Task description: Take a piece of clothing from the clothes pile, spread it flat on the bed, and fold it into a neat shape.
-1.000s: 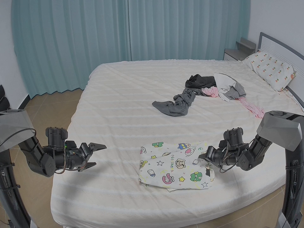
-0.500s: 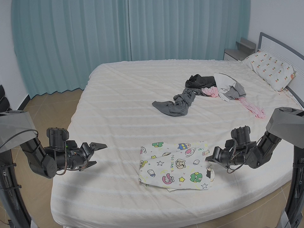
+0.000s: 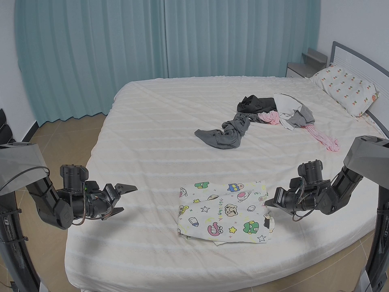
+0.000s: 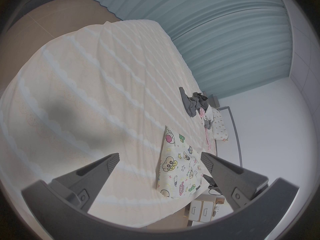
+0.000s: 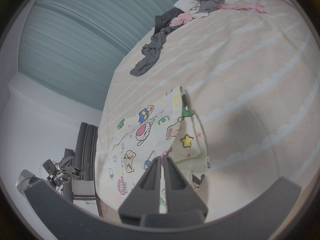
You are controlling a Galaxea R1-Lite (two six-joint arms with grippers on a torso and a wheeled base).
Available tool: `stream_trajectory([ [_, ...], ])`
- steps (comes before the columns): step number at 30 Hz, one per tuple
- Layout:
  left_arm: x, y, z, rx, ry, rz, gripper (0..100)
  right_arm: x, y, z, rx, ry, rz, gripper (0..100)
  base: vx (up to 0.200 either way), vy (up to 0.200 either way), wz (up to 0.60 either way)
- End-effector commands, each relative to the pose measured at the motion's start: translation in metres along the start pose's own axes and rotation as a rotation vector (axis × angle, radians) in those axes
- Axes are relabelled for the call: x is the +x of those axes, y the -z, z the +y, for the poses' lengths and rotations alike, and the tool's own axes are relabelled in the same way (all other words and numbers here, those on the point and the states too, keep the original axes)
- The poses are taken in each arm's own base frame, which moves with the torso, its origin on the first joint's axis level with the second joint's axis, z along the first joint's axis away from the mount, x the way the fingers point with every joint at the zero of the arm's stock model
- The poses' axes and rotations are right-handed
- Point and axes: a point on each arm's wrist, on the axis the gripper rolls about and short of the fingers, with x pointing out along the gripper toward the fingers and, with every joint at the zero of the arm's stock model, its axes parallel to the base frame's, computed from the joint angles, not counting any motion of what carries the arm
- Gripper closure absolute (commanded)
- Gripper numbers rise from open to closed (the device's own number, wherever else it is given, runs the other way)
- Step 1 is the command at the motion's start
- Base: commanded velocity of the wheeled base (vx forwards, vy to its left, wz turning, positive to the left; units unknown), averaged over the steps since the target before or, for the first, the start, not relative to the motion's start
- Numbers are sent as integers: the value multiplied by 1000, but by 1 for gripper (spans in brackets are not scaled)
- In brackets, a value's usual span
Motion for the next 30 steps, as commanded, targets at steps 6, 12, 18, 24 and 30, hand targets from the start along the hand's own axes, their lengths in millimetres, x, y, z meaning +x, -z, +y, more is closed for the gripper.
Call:
stream_trajectory([
  [6, 0, 0, 0, -1, -1, 1, 0, 6, 5, -4, -10, 12, 18, 0, 0, 0, 0],
  [12, 0, 0, 0, -1, 0, 1, 0, 17, 9, -11, -33, 27, 35, 0, 0, 0, 0],
  [18, 0, 0, 0, -1, 0, 1, 0, 23, 10, -10, -40, 21, 38, 0, 0, 0, 0],
  [24, 1, 0, 0, 0, 0, 2, 0, 21, 8, -3, -43, 0, 31, 0, 0, 0, 0],
  [30, 1, 0, 0, 0, 0, 2, 0, 23, 10, 2, -62, -23, 12, 0, 0, 0, 0],
])
